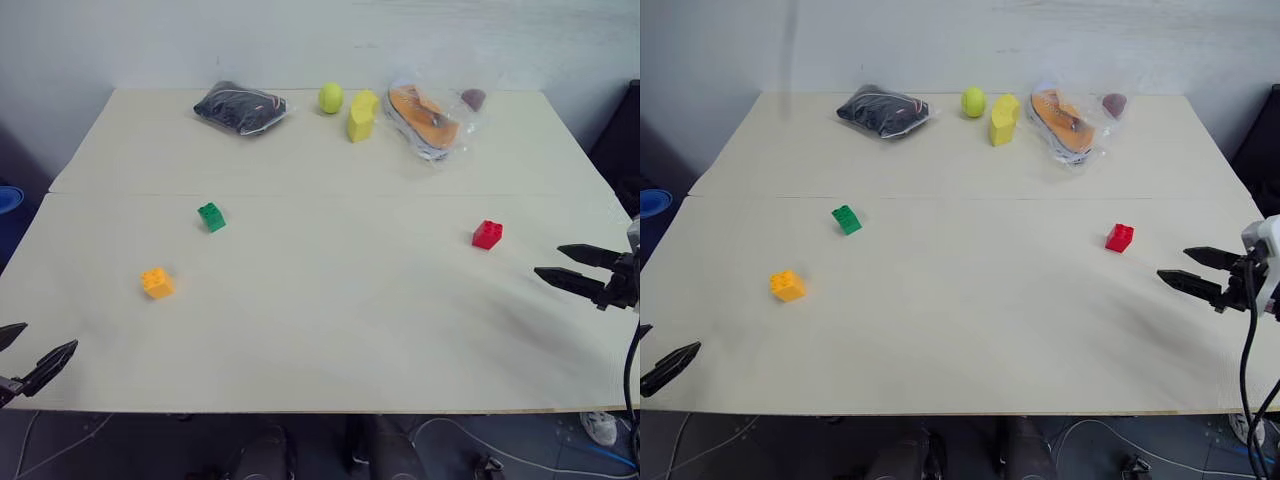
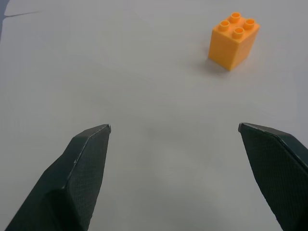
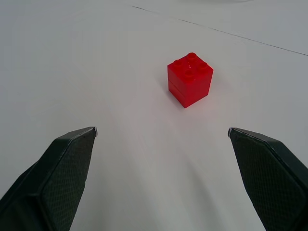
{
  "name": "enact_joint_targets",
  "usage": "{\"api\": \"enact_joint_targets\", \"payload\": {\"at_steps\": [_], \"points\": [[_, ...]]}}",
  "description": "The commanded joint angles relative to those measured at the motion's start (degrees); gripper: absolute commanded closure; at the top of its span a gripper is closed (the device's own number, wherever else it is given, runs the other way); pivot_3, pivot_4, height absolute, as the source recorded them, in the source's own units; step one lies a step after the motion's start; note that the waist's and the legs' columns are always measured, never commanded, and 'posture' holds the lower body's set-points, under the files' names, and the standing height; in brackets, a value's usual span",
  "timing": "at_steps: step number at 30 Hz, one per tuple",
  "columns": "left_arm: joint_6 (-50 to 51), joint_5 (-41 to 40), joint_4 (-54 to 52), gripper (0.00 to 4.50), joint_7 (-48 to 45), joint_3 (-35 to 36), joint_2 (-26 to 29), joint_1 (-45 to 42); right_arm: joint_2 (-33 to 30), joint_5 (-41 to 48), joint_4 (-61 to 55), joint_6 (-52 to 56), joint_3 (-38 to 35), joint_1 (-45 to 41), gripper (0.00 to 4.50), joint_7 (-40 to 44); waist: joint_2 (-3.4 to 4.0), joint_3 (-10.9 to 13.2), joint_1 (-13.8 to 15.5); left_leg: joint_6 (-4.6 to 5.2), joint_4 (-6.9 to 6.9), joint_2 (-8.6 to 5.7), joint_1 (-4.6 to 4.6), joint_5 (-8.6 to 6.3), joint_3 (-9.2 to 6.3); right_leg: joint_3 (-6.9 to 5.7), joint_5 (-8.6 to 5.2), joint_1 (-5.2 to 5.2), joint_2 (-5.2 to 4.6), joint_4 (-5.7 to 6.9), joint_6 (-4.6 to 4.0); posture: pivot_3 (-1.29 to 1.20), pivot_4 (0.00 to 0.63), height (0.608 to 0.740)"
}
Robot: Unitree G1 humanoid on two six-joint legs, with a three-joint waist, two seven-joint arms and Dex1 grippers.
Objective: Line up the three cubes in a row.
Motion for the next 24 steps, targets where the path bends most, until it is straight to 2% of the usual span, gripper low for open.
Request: {"api": "enact_joint_targets", "payload": {"at_steps": [1,13,17,21,24], "points": [[1.01,-0.76,-2.27,0.02,1.62,1.19,-0.13,0.13,0.57,1.07,-4.27,1.3,-1.66,1.4,0.0,-1.07,0.02,-0.01,0.01,0.0,0.0,0.0,0.0,0.0,0.0,0.0,0.0,0.0,0.0,0.0,0.0,0.0,0.15,0.74],[1.25,0.93,-3.12,0.02,3.76,-0.64,0.58,-0.96,1.05,1.23,-7.22,1.92,-3.1,2.85,0.0,-4.49,0.11,-0.05,0.02,0.0,0.0,-0.01,0.0,0.0,0.0,0.0,0.0,0.0,0.0,0.01,0.0,0.0,0.15,0.74],[3.34,0.47,-5.32,0.02,6.15,-2.51,0.36,-3.49,4.82,-0.95,-10.14,-0.86,-3.49,2.35,0.0,-13.74,0.11,-0.05,0.03,-0.01,0.0,-0.01,0.01,0.0,0.0,0.0,0.0,0.01,0.0,0.01,0.0,0.0,0.15,0.74],[5.8,-0.49,-10.11,0.02,6.4,-6.61,2.44,-7.58,9.84,-0.8,-20.07,5.83,-3.73,2.55,0.0,-25.7,0.11,-0.05,0.04,-0.05,0.0,-0.01,0.0,0.03,0.0,0.01,0.0,0.0,0.0,0.06,0.01,0.0,0.15,0.74],[9.58,-4.8,-16.07,0.02,5.2,-11.3,3.99,-12.08,14.87,0.67,-26.95,10.54,-4.73,1.27,0.0,-34.82,0.12,-0.06,0.04,-0.08,0.0,-0.01,-0.01,0.05,0.0,0.02,0.01,-0.01,0.01,0.08,0.01,0.0,0.15,0.74]]}}
